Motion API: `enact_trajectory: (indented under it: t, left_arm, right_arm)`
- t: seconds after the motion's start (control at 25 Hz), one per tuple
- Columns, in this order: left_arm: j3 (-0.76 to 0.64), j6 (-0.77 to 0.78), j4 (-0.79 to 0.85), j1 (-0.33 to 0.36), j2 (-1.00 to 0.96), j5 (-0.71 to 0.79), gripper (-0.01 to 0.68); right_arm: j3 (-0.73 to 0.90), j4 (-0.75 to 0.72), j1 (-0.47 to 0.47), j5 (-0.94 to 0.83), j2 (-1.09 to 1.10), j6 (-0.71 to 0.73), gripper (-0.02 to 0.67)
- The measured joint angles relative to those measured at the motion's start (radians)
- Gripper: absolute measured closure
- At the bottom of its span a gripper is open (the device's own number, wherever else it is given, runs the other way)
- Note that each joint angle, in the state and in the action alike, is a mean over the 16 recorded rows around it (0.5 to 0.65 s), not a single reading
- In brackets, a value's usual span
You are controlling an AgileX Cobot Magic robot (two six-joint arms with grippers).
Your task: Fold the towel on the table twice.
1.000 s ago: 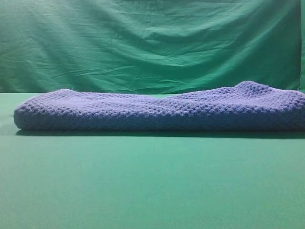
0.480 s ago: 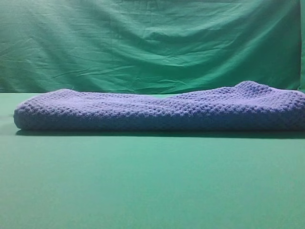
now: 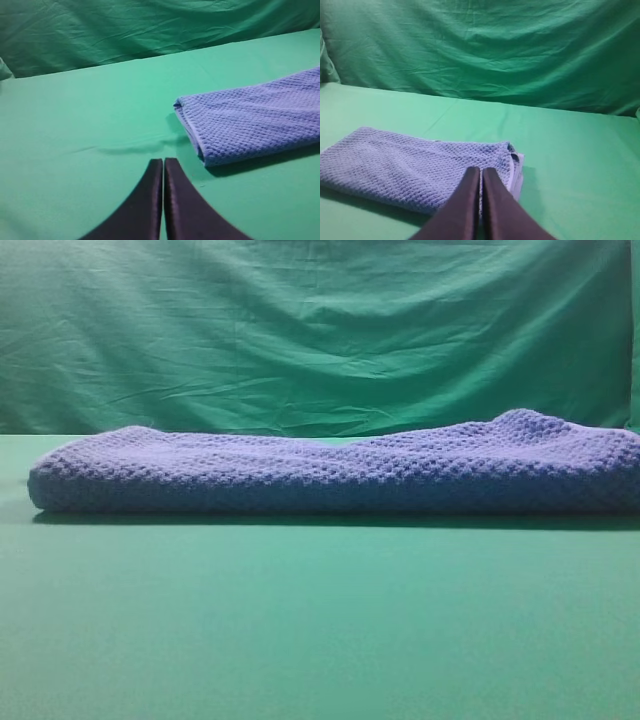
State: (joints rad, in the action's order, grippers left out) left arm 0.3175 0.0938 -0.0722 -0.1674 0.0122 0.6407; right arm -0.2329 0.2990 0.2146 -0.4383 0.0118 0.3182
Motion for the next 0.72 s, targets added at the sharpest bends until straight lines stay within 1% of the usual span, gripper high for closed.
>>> enact_trajectory:
  t: [0.16, 0.4, 0.72]
  left_arm:
    - [-0.061, 0.0, 0.015, 0.0, 0.0, -0.041, 0.673]
    - [-0.145, 0.0, -0.036, 0.0, 0.0, -0.097, 0.673]
    - [-0.182, 0.0, -0.119, 0.0, 0.0, -0.118, 0.673]
  right_arm:
    - [0.052, 0.006, 0.0, 0.063, 0.0, 0.0, 0.649]
    - [0.101, 0.023, 0.0, 0.106, 0.0, 0.0, 0.649]
    - [0.123, 0.056, 0.0, 0.11, 0.0, 0.0, 0.649]
